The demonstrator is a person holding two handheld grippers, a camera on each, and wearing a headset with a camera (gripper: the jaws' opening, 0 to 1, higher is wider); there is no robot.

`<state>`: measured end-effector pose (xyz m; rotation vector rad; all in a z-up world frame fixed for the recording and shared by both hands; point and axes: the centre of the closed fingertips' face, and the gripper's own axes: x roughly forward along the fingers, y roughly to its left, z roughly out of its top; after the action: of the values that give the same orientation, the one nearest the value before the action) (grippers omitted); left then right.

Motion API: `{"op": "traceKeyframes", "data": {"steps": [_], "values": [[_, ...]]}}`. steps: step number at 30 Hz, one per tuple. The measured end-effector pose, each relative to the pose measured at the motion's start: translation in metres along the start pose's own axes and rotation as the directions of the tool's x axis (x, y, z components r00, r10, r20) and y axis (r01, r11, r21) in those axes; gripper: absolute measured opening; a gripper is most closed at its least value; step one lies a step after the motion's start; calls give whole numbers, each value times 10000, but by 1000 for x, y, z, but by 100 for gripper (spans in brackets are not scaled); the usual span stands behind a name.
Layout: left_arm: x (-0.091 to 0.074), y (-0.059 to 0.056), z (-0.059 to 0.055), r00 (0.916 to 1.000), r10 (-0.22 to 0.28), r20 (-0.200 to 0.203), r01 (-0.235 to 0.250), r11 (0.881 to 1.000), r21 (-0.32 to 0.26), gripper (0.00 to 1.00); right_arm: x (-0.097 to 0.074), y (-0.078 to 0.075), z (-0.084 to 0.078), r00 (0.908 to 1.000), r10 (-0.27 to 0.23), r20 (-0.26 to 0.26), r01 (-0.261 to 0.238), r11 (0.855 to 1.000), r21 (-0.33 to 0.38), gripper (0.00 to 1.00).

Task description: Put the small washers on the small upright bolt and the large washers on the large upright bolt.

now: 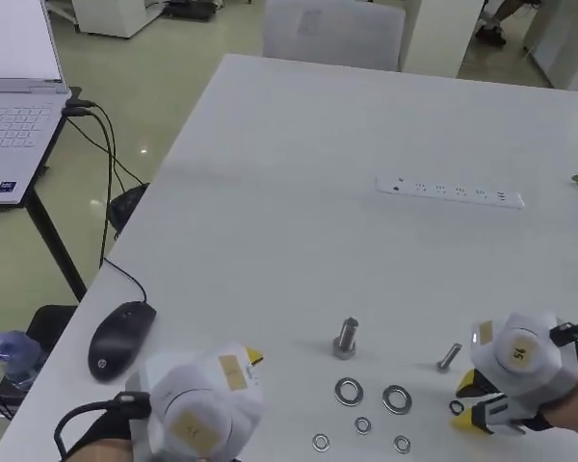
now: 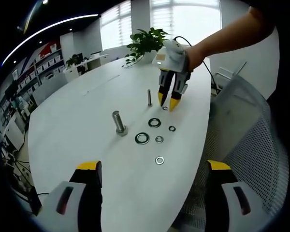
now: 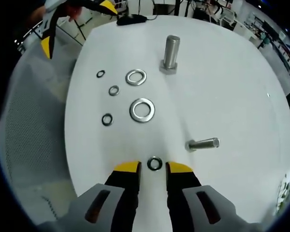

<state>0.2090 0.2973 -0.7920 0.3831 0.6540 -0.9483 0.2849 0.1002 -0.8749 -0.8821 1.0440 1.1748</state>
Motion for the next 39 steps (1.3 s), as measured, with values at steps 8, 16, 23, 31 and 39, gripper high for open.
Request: {"op": "traceKeyframes", "data": {"steps": [8,16,23,31,39], "values": [[0,2,-1,10000,-16,-42,16,10000,26,85,1,-2,-2,9996,-123,-246,122,9999,-37,15],[-2,1,1,10000,-70,-6,70,9999,110,83,0,-2,-2,9982,-320,-502,338,9988,359,13],[-5,1,1,10000,-30,19,30,9999,163,82,0,-3,-2,9987,-361,-372,388,9966,723,13],[-6,6,4,9998,57,183,-60,9999,153,82,-4,-6,-3,9984,-449,-352,481,9943,948,12],[-4,8,6,9994,70,345,-65,9999,-144,85,-28,-10,-2,9988,-292,-398,342,9907,1317,12]]}}
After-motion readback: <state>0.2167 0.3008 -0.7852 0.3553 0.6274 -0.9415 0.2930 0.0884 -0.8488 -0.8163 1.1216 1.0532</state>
